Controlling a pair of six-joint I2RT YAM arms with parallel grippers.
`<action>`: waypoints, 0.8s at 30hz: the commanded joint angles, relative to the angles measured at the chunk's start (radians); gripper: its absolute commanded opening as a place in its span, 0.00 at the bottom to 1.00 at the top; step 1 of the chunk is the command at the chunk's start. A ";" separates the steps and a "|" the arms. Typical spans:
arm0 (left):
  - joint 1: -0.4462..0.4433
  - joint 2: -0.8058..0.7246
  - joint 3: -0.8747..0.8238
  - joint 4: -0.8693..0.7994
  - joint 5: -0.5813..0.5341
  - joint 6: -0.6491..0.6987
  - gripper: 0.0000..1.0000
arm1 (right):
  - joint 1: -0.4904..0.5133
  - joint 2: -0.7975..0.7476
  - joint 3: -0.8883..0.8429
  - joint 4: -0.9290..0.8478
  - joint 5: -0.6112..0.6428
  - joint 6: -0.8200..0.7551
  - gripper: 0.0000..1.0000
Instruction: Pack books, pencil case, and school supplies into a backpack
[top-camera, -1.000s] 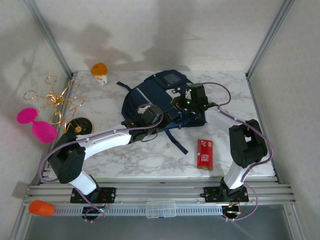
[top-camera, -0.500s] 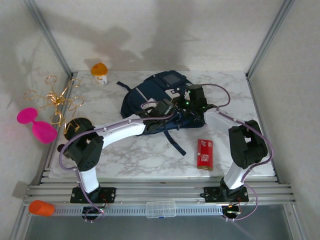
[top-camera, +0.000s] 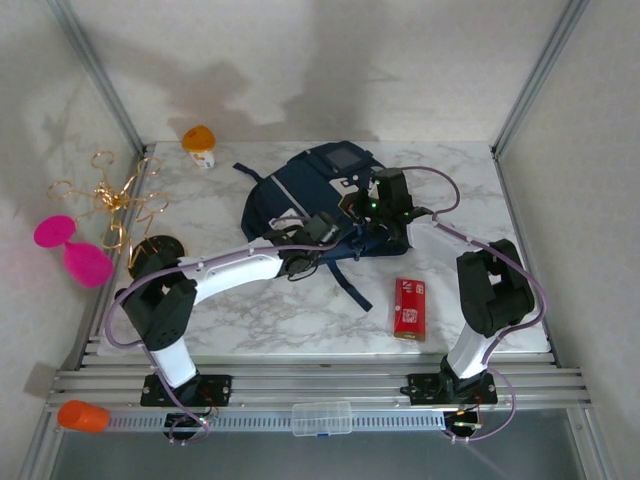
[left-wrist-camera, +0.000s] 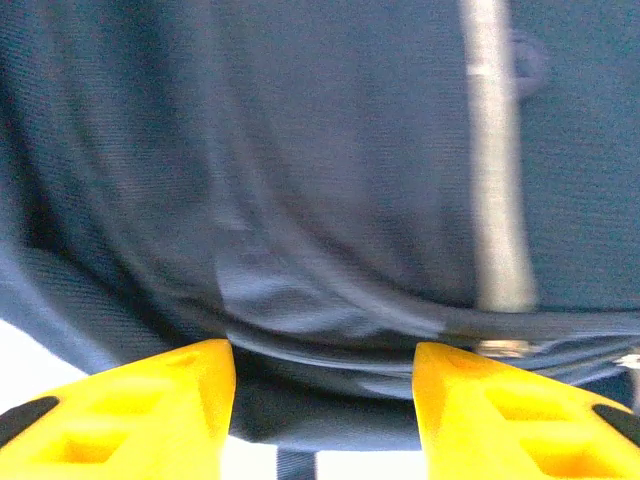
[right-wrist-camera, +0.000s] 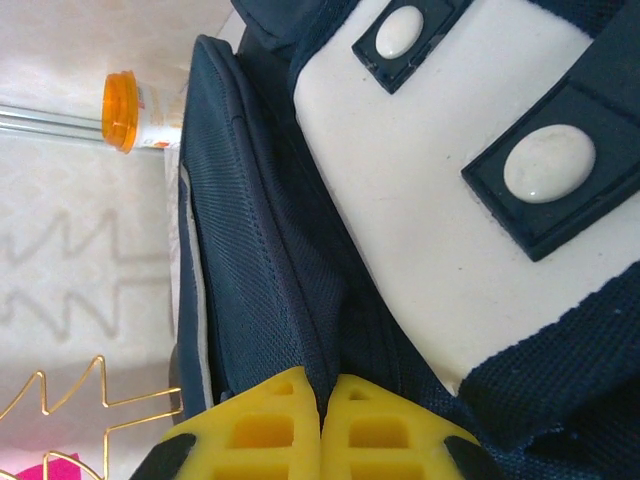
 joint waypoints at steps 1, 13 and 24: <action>-0.027 -0.061 -0.015 -0.128 -0.118 -0.010 0.50 | 0.005 -0.017 0.062 0.095 -0.011 0.008 0.00; -0.041 0.109 0.211 -0.102 -0.062 -0.009 0.68 | 0.006 -0.016 0.046 0.124 -0.019 0.052 0.00; -0.002 0.183 0.206 -0.197 -0.153 -0.104 0.78 | 0.009 -0.039 -0.019 0.212 -0.009 0.130 0.00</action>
